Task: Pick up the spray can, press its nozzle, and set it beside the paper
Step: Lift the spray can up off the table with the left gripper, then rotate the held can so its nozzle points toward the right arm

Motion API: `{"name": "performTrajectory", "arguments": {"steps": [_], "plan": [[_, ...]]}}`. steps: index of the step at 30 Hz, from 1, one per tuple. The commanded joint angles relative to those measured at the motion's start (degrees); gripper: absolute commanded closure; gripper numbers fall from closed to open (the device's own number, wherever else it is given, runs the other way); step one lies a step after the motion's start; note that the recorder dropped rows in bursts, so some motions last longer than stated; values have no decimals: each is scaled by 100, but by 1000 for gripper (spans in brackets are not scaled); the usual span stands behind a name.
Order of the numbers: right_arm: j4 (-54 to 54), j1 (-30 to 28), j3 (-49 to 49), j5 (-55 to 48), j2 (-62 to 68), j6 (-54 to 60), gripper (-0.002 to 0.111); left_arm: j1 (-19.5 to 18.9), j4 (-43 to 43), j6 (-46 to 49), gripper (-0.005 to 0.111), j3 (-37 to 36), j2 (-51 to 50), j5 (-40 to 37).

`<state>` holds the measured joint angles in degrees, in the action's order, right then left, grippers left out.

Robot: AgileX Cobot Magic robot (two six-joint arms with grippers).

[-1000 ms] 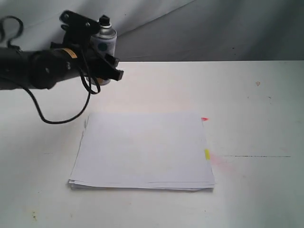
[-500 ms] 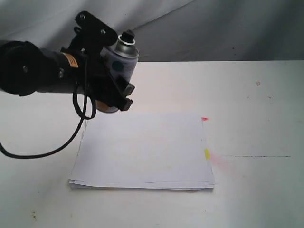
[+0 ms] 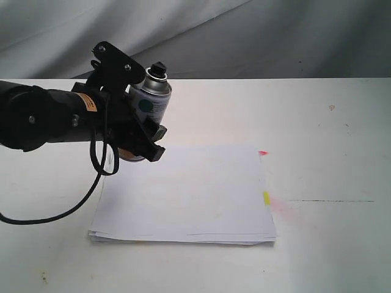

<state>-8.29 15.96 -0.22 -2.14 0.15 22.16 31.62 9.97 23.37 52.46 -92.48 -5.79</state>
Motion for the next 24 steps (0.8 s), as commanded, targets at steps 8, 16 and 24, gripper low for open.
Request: {"name": "performTrajectory", "arguments": {"steps": [8, 16, 24], "plan": [[-23, 10, 22, 53, -15, -10, 108, 34, -263, 69, 107, 16, 103, 213], [-23, 10, 22, 53, -15, -10, 108, 34, -842, 106, 107, 6, 103, 77], [-23, 10, 22, 53, -15, -10, 108, 45, -4199, -3028, 107, 7, 103, 124]]}}
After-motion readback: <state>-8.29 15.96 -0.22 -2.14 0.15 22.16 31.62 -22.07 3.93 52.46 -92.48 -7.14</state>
